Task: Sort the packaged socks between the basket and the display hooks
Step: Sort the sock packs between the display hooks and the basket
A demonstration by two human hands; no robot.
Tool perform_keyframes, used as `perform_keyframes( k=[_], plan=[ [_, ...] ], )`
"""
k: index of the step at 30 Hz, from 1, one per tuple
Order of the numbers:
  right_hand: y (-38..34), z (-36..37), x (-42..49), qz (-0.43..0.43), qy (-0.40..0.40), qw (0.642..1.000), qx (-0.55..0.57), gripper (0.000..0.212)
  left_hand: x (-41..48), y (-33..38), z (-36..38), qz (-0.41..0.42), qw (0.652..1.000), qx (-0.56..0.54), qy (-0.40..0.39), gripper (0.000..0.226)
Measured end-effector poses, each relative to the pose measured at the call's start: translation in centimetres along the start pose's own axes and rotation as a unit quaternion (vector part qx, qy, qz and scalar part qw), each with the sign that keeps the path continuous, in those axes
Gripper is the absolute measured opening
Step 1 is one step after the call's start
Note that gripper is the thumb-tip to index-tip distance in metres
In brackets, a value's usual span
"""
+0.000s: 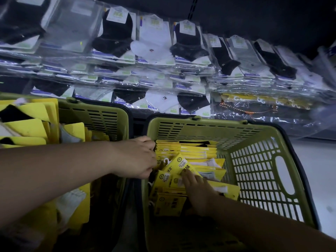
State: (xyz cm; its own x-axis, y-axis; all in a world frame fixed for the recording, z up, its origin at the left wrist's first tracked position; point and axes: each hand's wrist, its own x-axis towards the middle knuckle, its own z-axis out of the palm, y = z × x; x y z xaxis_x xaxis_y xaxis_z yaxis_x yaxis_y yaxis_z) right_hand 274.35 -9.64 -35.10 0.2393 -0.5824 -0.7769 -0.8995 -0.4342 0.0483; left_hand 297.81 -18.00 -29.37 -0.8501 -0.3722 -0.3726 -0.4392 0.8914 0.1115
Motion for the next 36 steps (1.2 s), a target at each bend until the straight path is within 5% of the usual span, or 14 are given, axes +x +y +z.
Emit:
perform_keyframes(
  k=[5, 13, 16, 18, 20, 22, 24, 27, 29, 30, 31, 33, 34, 36],
  plan=[
    [-0.9, 2.0, -0.5, -0.002, 0.103, 0.995, -0.009, 0.065, -0.1, 0.0, -0.1, 0.003, 1.0, 0.005, -0.009, 0.038],
    [0.0, 2.0, -0.7, -0.059, 0.019, 0.99, 0.129, 0.036, -0.1, 0.0, -1.2, -0.009, 0.998, -0.034, -0.042, 0.029],
    [2.8, -2.4, -0.4, -0.059, -0.005, 0.967, 0.247, 0.035, 0.1, 0.3, -1.8, -0.066, 0.977, -0.201, 0.024, 0.027],
    [5.6, -6.1, -1.4, -0.021, 0.006, 0.929, 0.368, 0.036, 0.7, 0.6, -2.4, -0.15, 0.907, -0.371, 0.13, 0.05],
    [7.5, -8.9, -2.7, -0.012, 0.02, 0.872, 0.488, 0.037, 1.3, 1.0, -3.4, -0.235, 0.779, -0.543, 0.207, 0.076],
    [7.8, -10.5, -3.5, -0.035, 0.029, 0.822, 0.567, 0.036, 1.6, 1.7, -4.2, -0.279, 0.648, -0.678, 0.206, 0.085],
    [6.8, -11.2, -3.2, -0.06, 0.023, 0.789, 0.612, 0.036, 1.8, 2.5, -3.9, -0.275, 0.562, -0.758, 0.184, 0.072],
    [4.6, -11.3, -2.4, -0.121, 0.03, 0.698, 0.705, 0.034, 1.6, 3.8, -3.3, -0.261, 0.514, -0.796, 0.185, 0.036],
    [4.1, -11.2, -1.5, -0.117, 0.048, 0.597, 0.792, 0.044, 1.6, 3.3, -3.0, -0.307, 0.519, -0.766, 0.221, 0.026],
    [4.2, -10.6, -0.9, -0.085, 0.084, 0.588, 0.8, 0.045, 1.6, 2.7, -3.0, -0.332, 0.521, -0.749, 0.239, 0.028],
    [4.5, -9.7, -0.2, -0.03, 0.127, 0.64, 0.757, 0.038, 1.5, 2.0, -3.4, -0.342, 0.521, -0.74, 0.253, 0.031],
    [4.9, -7.2, 0.8, 0.067, 0.138, 0.838, 0.524, 0.026, 1.3, 0.5, -4.0, -0.34, 0.539, -0.723, 0.269, 0.037],
    [4.8, -5.5, 1.2, 0.068, 0.118, 0.896, 0.422, 0.027, 1.3, -0.3, -4.4, -0.344, 0.55, -0.711, 0.272, 0.041],
    [4.4, -2.9, 1.9, 0.043, 0.082, 0.926, 0.367, 0.028, 1.1, -1.9, -5.2, -0.364, 0.561, -0.693, 0.269, 0.047]
  ],
)
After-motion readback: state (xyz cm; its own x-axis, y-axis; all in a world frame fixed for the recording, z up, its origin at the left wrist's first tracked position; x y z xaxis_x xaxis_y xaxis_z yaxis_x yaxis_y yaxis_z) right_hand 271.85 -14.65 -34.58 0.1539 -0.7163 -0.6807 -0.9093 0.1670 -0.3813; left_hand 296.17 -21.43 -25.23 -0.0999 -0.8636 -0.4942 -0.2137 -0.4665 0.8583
